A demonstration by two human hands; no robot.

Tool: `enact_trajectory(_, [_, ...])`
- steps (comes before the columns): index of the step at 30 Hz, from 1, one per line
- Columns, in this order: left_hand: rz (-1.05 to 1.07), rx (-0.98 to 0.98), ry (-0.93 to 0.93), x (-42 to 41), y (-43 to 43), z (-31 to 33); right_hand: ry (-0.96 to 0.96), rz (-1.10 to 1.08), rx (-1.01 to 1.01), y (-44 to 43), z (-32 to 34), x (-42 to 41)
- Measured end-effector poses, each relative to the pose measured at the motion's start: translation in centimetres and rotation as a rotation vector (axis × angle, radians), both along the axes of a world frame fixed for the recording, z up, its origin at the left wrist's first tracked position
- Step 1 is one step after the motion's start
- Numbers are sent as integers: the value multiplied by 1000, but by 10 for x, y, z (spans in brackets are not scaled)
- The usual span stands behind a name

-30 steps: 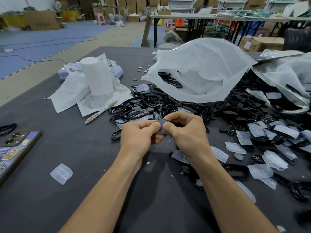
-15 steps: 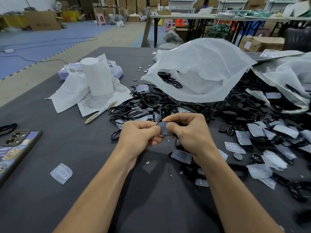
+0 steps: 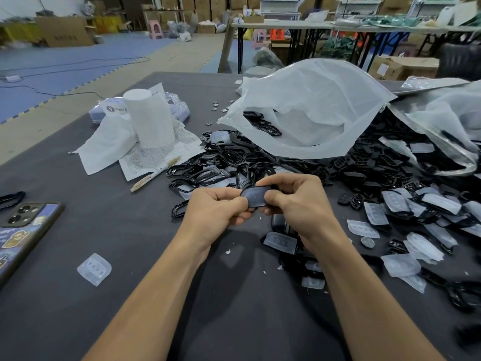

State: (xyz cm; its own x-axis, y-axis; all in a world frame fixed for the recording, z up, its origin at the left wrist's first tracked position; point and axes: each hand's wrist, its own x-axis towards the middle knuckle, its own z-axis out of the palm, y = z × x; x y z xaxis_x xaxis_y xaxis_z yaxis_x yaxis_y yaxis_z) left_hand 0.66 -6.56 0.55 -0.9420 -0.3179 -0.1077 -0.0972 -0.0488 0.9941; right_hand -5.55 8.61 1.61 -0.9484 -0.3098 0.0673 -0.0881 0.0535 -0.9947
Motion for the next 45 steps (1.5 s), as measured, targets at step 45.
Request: enact_trajectory(45, [93, -140, 63, -3, 7, -5, 6, -45, 127, -6, -9, 0])
